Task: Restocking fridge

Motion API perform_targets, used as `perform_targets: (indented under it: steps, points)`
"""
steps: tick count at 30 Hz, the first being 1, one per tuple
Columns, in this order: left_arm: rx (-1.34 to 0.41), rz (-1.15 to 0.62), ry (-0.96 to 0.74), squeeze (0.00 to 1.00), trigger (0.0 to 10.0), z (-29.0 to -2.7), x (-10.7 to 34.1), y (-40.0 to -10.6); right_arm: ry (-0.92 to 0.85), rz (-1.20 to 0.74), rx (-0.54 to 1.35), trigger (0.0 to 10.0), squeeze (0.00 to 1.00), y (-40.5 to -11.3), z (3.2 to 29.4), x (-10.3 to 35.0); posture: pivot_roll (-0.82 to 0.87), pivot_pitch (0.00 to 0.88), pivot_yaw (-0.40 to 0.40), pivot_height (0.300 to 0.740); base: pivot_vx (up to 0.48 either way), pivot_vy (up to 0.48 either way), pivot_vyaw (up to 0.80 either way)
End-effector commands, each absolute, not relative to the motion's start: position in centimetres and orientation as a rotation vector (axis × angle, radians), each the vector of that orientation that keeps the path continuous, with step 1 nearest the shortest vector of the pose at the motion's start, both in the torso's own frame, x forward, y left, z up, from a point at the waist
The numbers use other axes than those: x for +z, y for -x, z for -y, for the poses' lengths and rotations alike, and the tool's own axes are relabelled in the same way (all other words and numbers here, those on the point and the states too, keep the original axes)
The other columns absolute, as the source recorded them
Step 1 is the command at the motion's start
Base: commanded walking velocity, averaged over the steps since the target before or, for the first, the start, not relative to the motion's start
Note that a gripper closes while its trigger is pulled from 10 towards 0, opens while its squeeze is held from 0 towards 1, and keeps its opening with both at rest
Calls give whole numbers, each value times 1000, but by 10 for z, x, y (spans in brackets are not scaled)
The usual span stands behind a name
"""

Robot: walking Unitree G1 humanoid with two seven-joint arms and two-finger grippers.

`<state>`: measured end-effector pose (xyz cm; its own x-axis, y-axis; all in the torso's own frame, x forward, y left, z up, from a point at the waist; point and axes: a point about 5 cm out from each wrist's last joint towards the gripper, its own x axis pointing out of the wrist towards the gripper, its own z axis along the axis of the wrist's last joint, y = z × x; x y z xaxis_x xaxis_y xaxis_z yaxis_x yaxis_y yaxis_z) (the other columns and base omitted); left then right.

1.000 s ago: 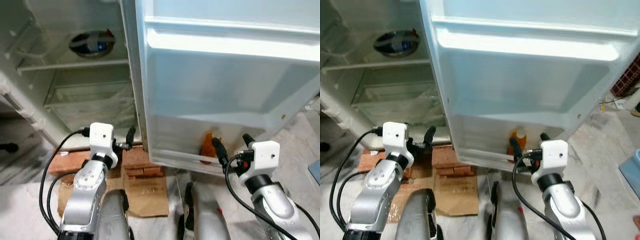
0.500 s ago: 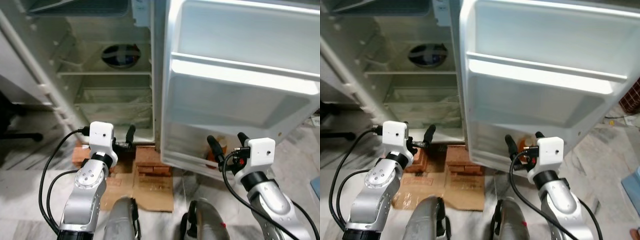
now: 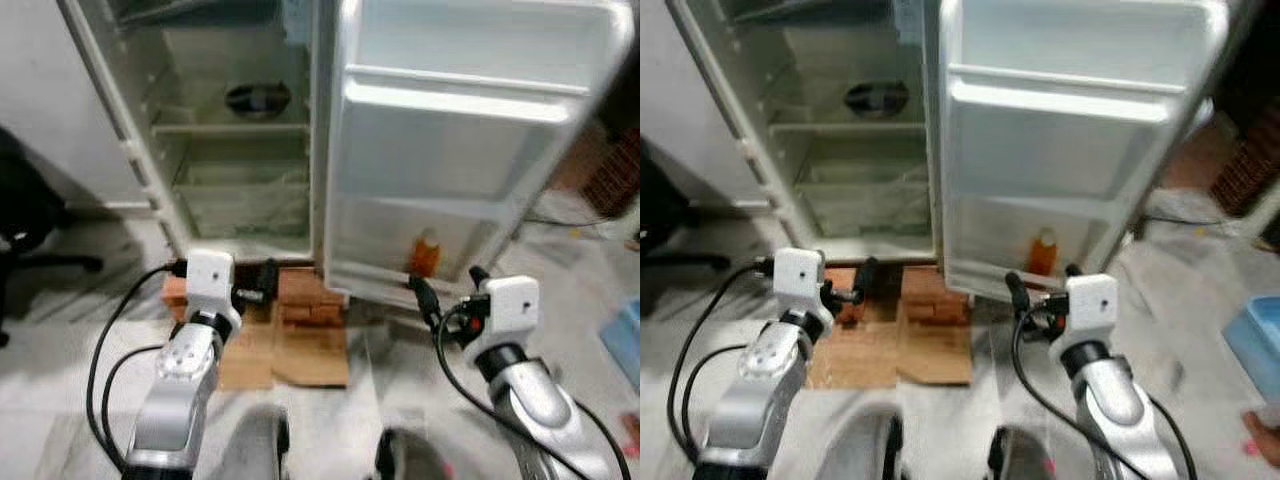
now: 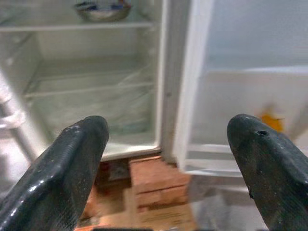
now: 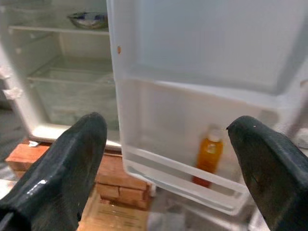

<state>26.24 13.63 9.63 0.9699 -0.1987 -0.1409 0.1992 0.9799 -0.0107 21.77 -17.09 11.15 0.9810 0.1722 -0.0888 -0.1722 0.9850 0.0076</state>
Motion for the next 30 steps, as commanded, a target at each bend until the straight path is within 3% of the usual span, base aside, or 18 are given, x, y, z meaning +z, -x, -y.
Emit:
perform_targets:
  steps: [1,16,24,28,30]
  points:
    - [-207,-115,-5,0,10000,-137,102,-266,14,-70,162,10000,0,-220,174,116,1,30,16,735,0,0,0]
    - [-203,-82,-10,0,10000,-139,105,-270,-34,-69,234,10000,0,-231,158,117,11,13,34,740,0,0,0]
    - [-219,-102,24,0,10000,-136,95,-265,-113,-200,191,10000,0,-226,174,98,-16,0,37,740,0,0,0]
    - [-217,-103,43,0,10000,-135,93,-266,-244,-224,149,10000,0,-234,175,96,-15,0,37,740,0,0,0]
    - [-229,-90,48,0,10000,-134,96,-268,-190,-247,160,10000,0,-234,176,95,-12,0,38,740,146,0,0]
